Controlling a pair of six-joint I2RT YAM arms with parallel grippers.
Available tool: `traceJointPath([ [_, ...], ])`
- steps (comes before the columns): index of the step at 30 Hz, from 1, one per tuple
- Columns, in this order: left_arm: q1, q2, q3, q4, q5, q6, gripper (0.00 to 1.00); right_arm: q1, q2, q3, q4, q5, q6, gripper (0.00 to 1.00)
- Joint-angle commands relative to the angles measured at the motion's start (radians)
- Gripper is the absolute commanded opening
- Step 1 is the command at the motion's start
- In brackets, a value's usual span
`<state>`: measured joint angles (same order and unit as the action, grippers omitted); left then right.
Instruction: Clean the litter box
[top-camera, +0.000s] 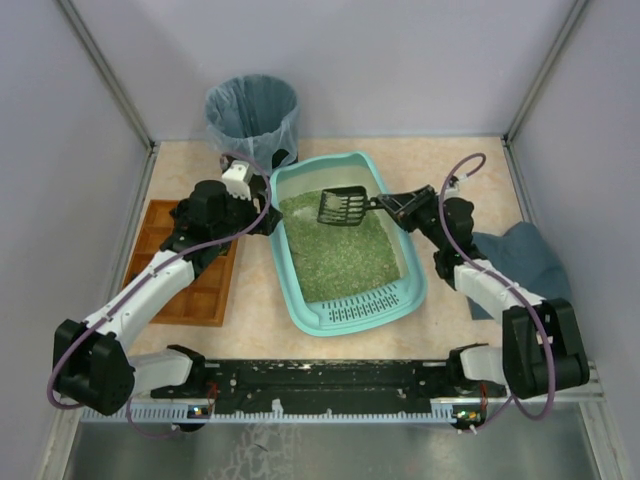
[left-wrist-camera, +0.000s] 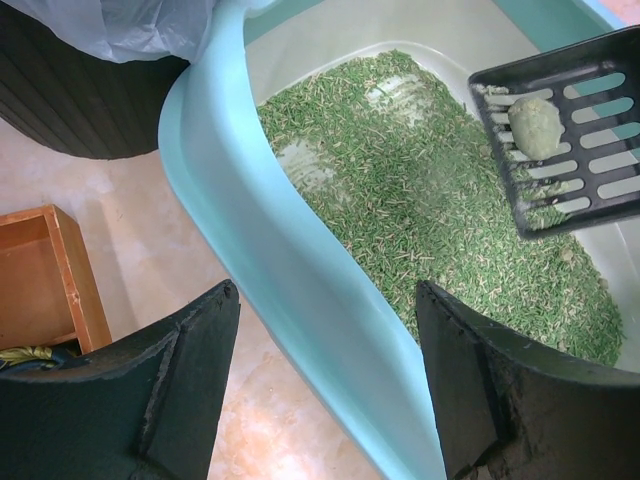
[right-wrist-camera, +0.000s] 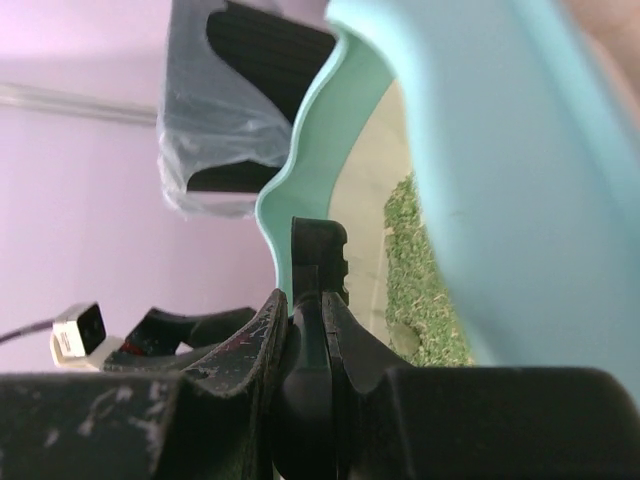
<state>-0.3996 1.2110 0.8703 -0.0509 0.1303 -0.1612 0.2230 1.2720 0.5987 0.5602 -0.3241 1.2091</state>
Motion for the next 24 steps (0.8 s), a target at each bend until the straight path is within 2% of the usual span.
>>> traceJointPath([
  [1, -0.001, -0.016, -0.008, 0.028, -0.017, -0.009, 0.77, -0.042, -0.04, -0.039, 0.091, -0.003, 0.08, 0.0],
  [4, -0.001, -0.008, -0.009, 0.035, -0.012, -0.008, 0.77, 0.0, 0.009, 0.021, 0.1, -0.103, 0.039, 0.0],
  [8, -0.002, -0.004, 0.0, 0.017, -0.014, -0.006, 0.77, -0.075, -0.002, -0.052, 0.137, -0.034, 0.109, 0.0],
  [10, -0.002, -0.011, -0.009, 0.029, -0.024, -0.006, 0.77, -0.051, 0.014, -0.038, 0.167, -0.065, 0.112, 0.0],
  [13, -0.001, -0.005, -0.01, 0.037, -0.012, -0.007, 0.77, -0.009, 0.037, 0.026, 0.125, -0.119, 0.044, 0.0],
  [17, -0.002, -0.002, 0.008, 0.006, -0.016, -0.006, 0.77, -0.063, 0.014, -0.056, 0.173, -0.021, 0.104, 0.0],
  [20, 0.0, -0.014, -0.011, 0.034, -0.026, -0.008, 0.77, 0.017, 0.051, 0.035, 0.128, -0.11, 0.016, 0.0],
  [22, 0.0, -0.012, -0.007, 0.034, -0.018, -0.008, 0.77, 0.006, 0.047, 0.037, 0.093, -0.083, -0.008, 0.0],
  [24, -0.001, -0.012, -0.001, 0.021, -0.023, -0.006, 0.77, -0.038, 0.031, -0.025, 0.124, -0.019, 0.069, 0.0],
])
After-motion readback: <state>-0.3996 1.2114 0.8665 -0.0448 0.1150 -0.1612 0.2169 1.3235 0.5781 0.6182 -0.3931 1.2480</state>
